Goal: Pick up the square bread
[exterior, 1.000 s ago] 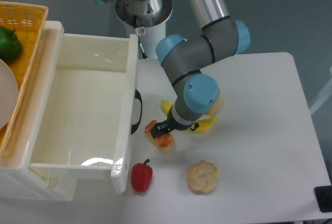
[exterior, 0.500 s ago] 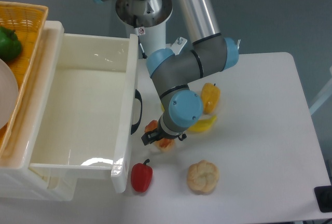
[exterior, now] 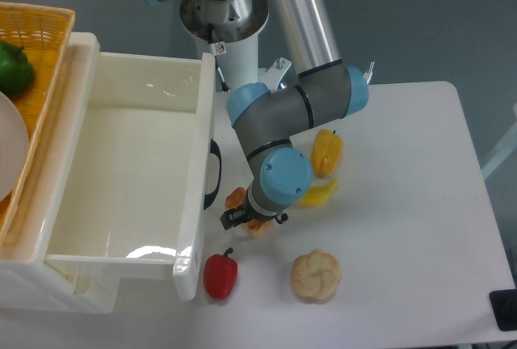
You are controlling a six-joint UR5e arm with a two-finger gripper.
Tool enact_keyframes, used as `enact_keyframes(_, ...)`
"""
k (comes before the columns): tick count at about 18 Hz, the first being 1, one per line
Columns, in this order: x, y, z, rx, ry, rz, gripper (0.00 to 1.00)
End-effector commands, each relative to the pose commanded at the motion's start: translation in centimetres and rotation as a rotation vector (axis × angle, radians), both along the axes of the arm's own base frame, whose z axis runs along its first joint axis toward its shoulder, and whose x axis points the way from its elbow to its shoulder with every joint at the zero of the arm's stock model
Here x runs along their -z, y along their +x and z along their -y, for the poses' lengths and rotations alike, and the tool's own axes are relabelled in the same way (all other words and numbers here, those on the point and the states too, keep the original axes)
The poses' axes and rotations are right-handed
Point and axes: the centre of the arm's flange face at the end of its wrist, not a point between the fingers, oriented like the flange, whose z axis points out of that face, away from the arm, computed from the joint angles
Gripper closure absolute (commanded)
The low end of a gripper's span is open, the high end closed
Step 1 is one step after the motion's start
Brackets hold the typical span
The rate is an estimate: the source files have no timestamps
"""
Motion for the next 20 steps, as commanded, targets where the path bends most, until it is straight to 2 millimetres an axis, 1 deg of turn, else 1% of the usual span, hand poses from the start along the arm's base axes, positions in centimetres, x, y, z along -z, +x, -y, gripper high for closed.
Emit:
enact_keyframes(4,-0.2,-0.1,-0.1,-0.001,0.004,-0.005,0.48)
enact_keyframes(5,-0.2,-0.1,0.0,-0.001,0.003,-0.006,0.54)
enact_keyframes(9,-0.6,-0.2,-0.1,-0.001,0.006,-0.015,0.93)
enact_keyframes(10,-0.6,-0.2,-0.1,-0.001,0.006,-0.015,1.0)
enact_keyframes(14,-1.5,-0.6,-0.3,0.004,0.02,-0.03,1.0)
enact_keyframes(16,-2.4,-1.0,-0.5,0.009,0.033,-0.044,1.0)
enact_keyframes(19,-6.0,-1.6,-0.8,0.017,0.077,-0.091,1.0)
enact_keyframes(20,-7.2,-1.4,-0.7,0.041,0.093,-0.104,1.0)
